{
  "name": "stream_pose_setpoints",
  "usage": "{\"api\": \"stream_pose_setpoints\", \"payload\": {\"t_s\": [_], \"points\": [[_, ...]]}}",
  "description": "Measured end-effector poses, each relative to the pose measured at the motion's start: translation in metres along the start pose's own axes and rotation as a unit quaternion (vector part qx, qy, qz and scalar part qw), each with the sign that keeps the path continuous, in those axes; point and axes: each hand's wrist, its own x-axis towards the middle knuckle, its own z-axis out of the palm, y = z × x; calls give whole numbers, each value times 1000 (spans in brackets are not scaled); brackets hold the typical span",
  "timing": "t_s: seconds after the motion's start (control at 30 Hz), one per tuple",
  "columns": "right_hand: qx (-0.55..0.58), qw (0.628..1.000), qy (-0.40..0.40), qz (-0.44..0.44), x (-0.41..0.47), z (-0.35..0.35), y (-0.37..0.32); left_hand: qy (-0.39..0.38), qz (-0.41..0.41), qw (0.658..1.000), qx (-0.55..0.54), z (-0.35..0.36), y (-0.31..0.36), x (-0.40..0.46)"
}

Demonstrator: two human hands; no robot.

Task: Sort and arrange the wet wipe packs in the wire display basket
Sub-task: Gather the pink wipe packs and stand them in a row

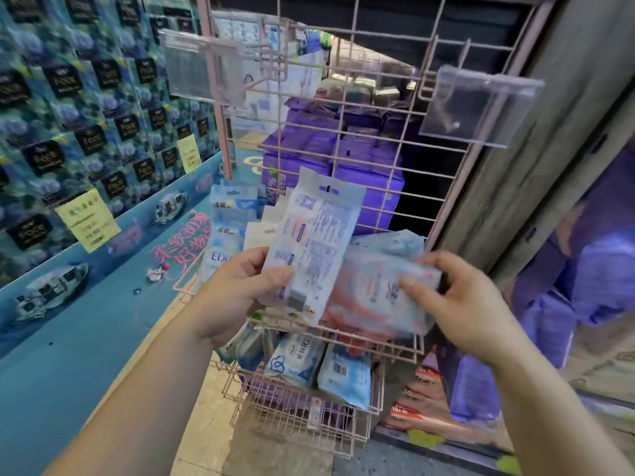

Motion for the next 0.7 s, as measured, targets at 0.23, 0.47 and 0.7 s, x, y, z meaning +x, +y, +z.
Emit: {"api": "stream_pose_setpoints", "payload": {"t_s": [0.23, 0.47, 0.7], "points": [[114, 989, -92, 8, 31, -19, -16, -77, -65, 994, -41, 22, -12, 10], [342, 922, -105, 149, 21, -9, -4, -99, -106, 984, -103, 34, -21, 11], [414, 894, -100, 136, -29, 35, -4, -22, -114, 978, -171, 51, -28, 3]]}}
